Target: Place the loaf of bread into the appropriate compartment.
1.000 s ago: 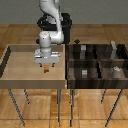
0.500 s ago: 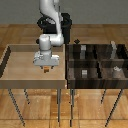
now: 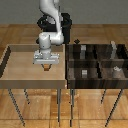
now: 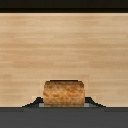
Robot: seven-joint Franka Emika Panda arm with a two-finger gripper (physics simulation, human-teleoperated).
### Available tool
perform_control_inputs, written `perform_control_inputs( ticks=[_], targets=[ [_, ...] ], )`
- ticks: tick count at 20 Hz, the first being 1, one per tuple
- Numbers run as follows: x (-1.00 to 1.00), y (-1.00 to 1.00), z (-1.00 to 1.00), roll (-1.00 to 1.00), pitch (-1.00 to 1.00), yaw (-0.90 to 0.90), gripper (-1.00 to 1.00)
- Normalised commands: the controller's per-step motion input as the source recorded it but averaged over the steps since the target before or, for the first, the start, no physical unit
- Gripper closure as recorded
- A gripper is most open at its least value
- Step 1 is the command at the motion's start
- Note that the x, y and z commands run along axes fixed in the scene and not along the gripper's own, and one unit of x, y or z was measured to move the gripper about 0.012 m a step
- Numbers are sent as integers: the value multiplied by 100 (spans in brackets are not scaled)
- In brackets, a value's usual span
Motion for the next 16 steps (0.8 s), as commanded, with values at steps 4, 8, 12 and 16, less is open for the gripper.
perform_control_inputs(
  ticks=[4,8,12,16],
  targets=[
    [0,0,100,0,0,0,100],
    [0,0,100,0,0,0,100],
    [0,0,100,0,0,0,100],
    [0,75,0,0,0,0,100]
  ],
)
